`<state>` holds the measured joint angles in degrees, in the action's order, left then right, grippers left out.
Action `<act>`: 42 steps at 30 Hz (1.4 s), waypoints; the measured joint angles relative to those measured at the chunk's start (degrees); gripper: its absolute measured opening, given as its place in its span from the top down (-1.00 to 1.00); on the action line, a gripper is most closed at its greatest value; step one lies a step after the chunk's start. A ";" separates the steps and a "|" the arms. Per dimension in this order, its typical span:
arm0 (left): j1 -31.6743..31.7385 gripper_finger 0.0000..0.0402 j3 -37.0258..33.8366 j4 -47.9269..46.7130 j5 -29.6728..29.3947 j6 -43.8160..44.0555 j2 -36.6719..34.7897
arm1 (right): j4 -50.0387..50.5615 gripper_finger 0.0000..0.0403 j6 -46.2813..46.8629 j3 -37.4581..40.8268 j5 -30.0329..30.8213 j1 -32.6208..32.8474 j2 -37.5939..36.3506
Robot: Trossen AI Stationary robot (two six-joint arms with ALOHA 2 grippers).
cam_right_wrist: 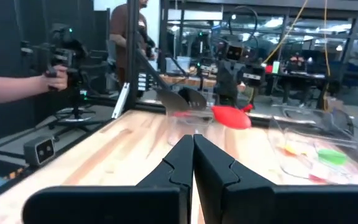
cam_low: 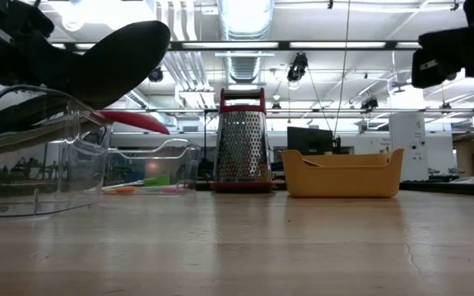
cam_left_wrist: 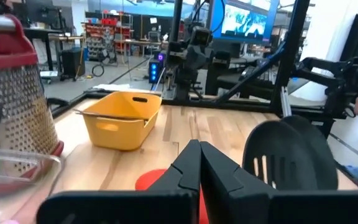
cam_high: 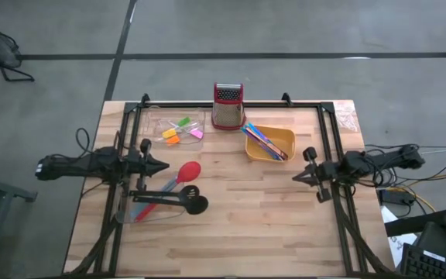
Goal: Pick & Place Kitchen Items
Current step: Return to Home Position
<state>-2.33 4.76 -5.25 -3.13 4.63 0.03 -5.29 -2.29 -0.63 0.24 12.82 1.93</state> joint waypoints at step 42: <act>0.02 0.97 -4.03 5.74 1.37 -1.19 0.20 | 4.66 0.96 -2.46 0.11 1.39 -1.10 -1.37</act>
<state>-2.31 0.73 0.49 -1.76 3.44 0.23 -0.62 -4.75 -0.52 1.63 11.71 0.56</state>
